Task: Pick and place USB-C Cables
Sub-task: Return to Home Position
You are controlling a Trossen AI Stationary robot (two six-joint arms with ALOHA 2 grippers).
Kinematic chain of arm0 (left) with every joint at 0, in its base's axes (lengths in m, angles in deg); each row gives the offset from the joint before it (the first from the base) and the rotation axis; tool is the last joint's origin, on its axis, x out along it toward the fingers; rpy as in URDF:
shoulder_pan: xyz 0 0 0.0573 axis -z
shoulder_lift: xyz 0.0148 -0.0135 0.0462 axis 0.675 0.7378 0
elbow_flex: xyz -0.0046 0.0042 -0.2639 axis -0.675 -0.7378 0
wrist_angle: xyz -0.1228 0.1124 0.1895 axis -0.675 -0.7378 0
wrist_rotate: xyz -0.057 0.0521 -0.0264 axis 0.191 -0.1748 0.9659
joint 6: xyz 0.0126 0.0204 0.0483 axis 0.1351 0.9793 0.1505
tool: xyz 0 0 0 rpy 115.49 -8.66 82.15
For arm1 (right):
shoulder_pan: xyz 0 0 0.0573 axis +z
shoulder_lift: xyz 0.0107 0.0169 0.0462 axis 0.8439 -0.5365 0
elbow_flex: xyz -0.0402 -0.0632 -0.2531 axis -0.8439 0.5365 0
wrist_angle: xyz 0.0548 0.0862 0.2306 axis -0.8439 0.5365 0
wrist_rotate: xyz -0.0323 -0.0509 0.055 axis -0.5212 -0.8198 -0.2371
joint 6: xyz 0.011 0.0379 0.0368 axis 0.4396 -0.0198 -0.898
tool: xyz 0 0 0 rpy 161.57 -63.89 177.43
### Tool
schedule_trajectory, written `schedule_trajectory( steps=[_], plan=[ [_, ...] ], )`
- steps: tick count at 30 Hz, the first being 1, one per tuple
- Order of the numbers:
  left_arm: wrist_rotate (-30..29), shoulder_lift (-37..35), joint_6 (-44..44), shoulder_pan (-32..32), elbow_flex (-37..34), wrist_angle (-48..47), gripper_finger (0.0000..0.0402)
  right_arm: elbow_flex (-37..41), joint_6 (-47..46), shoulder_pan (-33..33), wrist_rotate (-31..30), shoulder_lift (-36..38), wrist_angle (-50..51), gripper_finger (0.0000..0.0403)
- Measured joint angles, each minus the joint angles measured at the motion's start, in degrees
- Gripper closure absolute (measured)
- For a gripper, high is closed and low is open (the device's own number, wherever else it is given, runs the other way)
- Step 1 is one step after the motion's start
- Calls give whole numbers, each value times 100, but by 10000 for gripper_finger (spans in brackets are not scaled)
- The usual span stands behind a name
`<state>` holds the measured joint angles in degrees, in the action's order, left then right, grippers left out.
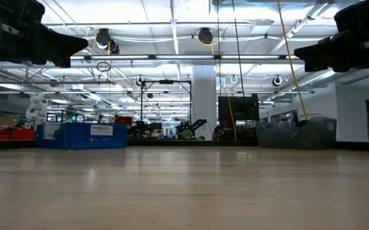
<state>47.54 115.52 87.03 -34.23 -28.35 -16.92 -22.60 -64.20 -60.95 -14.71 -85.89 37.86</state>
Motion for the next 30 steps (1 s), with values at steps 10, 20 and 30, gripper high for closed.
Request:
schedule_trajectory(
  steps=[10,20,30],
  plan=[
    [0,0,4,0,2,2,395,1,47,-6,-14,787,682,403],
    [0,-2,0,0,4,11,397,1,24,-6,-55,1224,1123,403],
    [0,-2,113,0,6,74,398,1,93,-96,-49,1229,1186,403]
  ],
)
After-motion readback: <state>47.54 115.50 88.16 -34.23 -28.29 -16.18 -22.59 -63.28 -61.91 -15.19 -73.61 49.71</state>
